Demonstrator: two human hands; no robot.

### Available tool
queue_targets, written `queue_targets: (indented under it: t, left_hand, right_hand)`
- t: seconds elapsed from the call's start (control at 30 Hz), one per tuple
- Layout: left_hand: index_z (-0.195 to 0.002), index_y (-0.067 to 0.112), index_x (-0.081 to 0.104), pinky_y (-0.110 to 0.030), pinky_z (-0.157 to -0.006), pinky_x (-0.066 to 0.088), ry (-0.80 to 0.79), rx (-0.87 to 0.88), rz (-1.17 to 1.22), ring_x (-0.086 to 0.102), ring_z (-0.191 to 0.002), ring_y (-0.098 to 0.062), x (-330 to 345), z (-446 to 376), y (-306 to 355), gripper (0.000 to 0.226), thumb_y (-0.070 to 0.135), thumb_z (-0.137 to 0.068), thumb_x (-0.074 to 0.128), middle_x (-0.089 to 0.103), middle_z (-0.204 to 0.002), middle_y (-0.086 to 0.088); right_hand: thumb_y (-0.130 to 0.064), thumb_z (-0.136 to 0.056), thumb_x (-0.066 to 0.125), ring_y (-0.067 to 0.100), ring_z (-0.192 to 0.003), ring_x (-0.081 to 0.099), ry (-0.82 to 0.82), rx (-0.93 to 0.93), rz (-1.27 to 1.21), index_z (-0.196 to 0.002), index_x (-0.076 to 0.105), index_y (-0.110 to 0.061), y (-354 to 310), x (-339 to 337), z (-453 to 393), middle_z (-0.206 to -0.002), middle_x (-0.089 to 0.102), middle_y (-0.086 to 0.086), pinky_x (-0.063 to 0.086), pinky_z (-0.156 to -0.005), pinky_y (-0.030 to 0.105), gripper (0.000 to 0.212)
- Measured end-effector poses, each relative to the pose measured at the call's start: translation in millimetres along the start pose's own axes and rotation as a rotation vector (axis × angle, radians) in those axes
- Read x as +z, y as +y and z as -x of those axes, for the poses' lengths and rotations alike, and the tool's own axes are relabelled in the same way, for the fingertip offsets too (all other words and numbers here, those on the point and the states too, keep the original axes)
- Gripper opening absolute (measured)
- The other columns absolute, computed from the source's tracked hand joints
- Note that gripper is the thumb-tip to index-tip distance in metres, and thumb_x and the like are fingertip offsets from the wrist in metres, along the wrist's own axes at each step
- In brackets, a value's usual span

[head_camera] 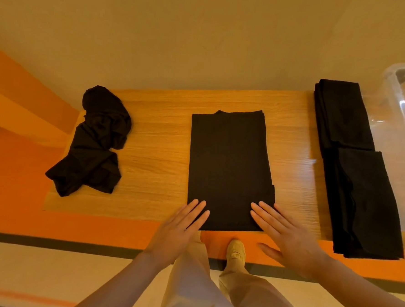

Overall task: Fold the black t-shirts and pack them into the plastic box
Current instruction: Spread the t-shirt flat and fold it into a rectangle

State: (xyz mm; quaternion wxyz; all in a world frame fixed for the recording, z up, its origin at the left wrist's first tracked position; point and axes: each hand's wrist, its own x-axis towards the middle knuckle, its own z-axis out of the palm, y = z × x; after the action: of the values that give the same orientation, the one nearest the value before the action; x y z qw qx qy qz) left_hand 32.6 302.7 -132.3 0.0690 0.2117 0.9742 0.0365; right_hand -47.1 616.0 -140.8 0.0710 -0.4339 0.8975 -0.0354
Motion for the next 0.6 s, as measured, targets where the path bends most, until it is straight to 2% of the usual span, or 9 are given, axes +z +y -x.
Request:
queue_targets:
  t: [0.07, 0.13, 0.17, 0.23, 0.3, 0.37, 0.43, 0.53, 0.6]
  left_hand:
    - [-0.139, 0.010, 0.045, -0.043, -0.108, 0.039, 0.070, 0.009, 0.013, 0.043, -0.135, -0.029, 1.8, 1.1, 0.9, 0.086, -0.003, -0.063, 0.083, 0.048, -0.144, -0.013]
    - [-0.133, 0.008, 0.054, -0.045, -0.104, 0.044, 0.141, 0.045, 0.006, 0.046, -0.132, -0.030, 0.6, 0.0, -0.3, 0.072, -0.003, -0.067, 0.081, 0.052, -0.139, -0.014]
    - [-0.130, 0.008, 0.057, -0.045, -0.103, 0.046, 0.164, 0.063, 0.002, 0.047, -0.132, -0.030, -0.7, -0.6, -1.1, 0.064, -0.001, -0.071, 0.080, 0.053, -0.138, -0.014]
    - [-0.126, 0.008, 0.061, -0.044, -0.101, 0.048, 0.202, 0.093, 0.011, 0.049, -0.130, -0.028, -1.6, 0.4, -3.1, 0.048, 0.005, -0.079, 0.075, 0.057, -0.135, -0.013]
    - [-0.124, 0.010, 0.063, -0.042, -0.104, 0.045, 0.232, 0.089, 0.068, 0.049, -0.130, -0.022, -4.4, 2.5, -5.1, 0.034, 0.014, -0.090, 0.060, 0.059, -0.133, -0.009]
    - [-0.125, 0.012, 0.062, -0.038, -0.108, 0.042, 0.229, 0.044, 0.179, 0.046, -0.132, -0.017, -8.3, 5.2, -5.0, 0.036, 0.023, -0.094, 0.048, 0.058, -0.135, -0.004]
    - [-0.125, 0.013, 0.062, -0.035, -0.108, 0.040, 0.214, 0.021, 0.254, 0.046, -0.132, -0.015, -8.9, 8.4, -4.8, 0.036, 0.026, -0.095, 0.046, 0.057, -0.135, -0.002]
    - [-0.121, 0.013, 0.066, -0.031, -0.109, 0.038, 0.204, 0.000, 0.325, 0.047, -0.131, -0.012, -11.4, 13.4, -3.6, 0.034, 0.028, -0.095, 0.049, 0.058, -0.134, 0.000]
    - [-0.116, 0.014, 0.069, -0.029, -0.107, 0.041, 0.228, -0.043, 0.390, 0.051, -0.126, -0.009, -14.3, 16.9, -0.9, 0.033, 0.030, -0.093, 0.052, 0.062, -0.128, 0.002]
  right_hand:
    - [-0.036, -0.101, 0.030, 0.020, -0.148, 0.006, 0.063, -0.069, 0.060, -0.151, 0.022, -0.013, 2.2, 9.1, 4.1, -0.159, 0.019, 0.007, 0.008, -0.118, 0.040, 0.055]
    - [-0.014, -0.087, 0.065, 0.021, -0.147, 0.012, 0.095, -0.082, 0.040, -0.148, 0.030, -0.010, 4.4, 11.0, 2.5, -0.156, 0.025, 0.009, 0.012, -0.117, 0.040, 0.070]
    - [-0.009, -0.080, 0.073, 0.021, -0.146, 0.014, 0.096, -0.077, 0.021, -0.146, 0.036, -0.011, 5.0, 10.3, 1.3, -0.154, 0.029, 0.009, 0.014, -0.116, 0.040, 0.075]
    - [-0.011, -0.085, 0.066, 0.018, -0.146, 0.012, 0.137, -0.088, 0.000, -0.142, 0.040, -0.013, 4.4, 7.6, 1.7, -0.150, 0.036, 0.008, 0.012, -0.118, 0.037, 0.063]
    - [-0.021, -0.092, 0.045, 0.016, -0.146, 0.017, 0.159, -0.095, -0.049, -0.139, 0.044, -0.016, 4.4, 3.6, 3.7, -0.147, 0.042, 0.005, 0.009, -0.120, 0.032, 0.047]
    - [-0.027, -0.091, 0.038, 0.014, -0.139, 0.032, 0.131, -0.094, -0.119, -0.133, 0.052, -0.018, 6.9, -3.0, 5.0, -0.142, 0.048, 0.002, 0.010, -0.119, 0.029, 0.045]
    - [-0.030, -0.094, 0.037, 0.011, -0.134, 0.039, 0.127, -0.099, -0.180, -0.129, 0.058, -0.020, 9.5, -6.3, 6.2, -0.140, 0.051, -0.001, 0.014, -0.118, 0.027, 0.041]
    - [-0.038, -0.103, 0.027, 0.005, -0.131, 0.041, 0.155, -0.096, -0.287, -0.121, 0.065, -0.021, 9.3, -10.9, 10.0, -0.134, 0.056, -0.005, 0.026, -0.115, 0.022, 0.046]
    - [-0.039, -0.100, 0.036, 0.000, -0.128, 0.044, 0.186, -0.045, -0.400, -0.118, 0.067, -0.022, 8.6, -14.2, 14.7, -0.128, 0.061, -0.006, 0.039, -0.107, 0.023, 0.039]
